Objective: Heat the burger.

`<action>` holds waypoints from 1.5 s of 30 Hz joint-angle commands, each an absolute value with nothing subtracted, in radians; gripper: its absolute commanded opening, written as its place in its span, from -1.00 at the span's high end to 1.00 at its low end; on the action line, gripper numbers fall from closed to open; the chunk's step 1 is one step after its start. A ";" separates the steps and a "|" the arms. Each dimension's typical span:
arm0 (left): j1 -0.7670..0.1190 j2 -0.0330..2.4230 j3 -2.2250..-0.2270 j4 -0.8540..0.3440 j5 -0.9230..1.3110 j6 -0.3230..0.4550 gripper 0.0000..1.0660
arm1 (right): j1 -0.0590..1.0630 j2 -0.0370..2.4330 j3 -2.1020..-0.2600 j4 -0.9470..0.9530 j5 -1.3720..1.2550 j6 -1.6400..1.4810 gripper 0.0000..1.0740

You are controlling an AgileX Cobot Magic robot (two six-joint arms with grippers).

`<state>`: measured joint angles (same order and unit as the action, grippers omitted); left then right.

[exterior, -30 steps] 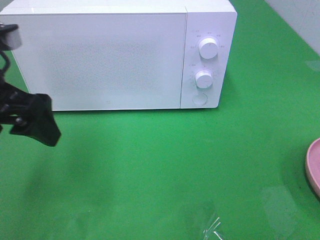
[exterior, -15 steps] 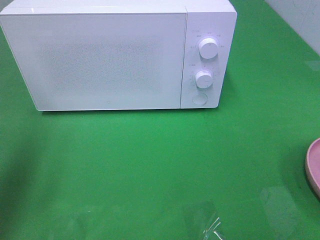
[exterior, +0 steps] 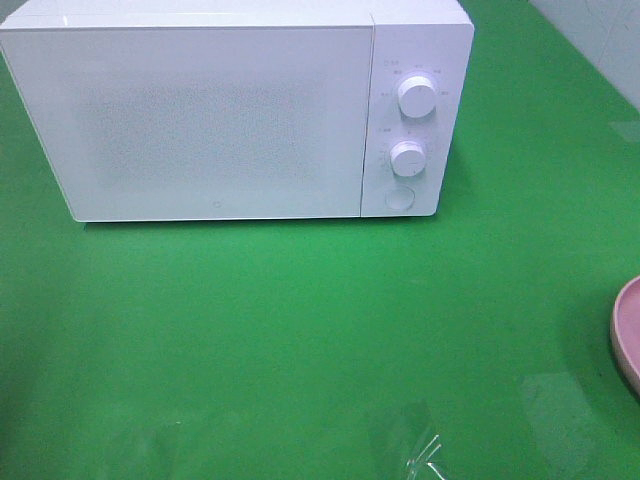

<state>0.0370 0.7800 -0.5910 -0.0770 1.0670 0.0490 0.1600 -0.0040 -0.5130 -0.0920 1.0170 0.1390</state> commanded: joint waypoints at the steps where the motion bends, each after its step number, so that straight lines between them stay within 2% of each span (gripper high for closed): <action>1: 0.040 0.718 -0.552 -0.069 1.056 0.039 -0.86 | 0.152 -0.031 -0.507 -0.091 1.006 0.124 -0.36; 5: 0.040 0.614 -0.500 -0.070 1.044 0.039 -0.86 | 0.152 -0.031 -0.507 -0.091 1.006 0.124 -0.36; 22: 0.032 0.404 -0.500 -0.076 1.043 0.040 -0.86 | 0.152 -0.031 -0.507 -0.091 1.006 0.124 -0.36; 32: 0.028 0.214 -0.500 -0.077 1.043 0.042 -0.86 | 0.152 -0.031 -0.507 -0.091 1.006 0.124 -0.36; 36: 0.028 0.068 -0.500 -0.077 1.043 0.043 -0.86 | 0.152 -0.031 -0.507 -0.091 1.006 0.124 -0.36; 45: 0.028 -0.032 -0.500 -0.077 1.042 0.045 -0.86 | 0.152 -0.031 -0.507 -0.091 1.006 0.124 -0.36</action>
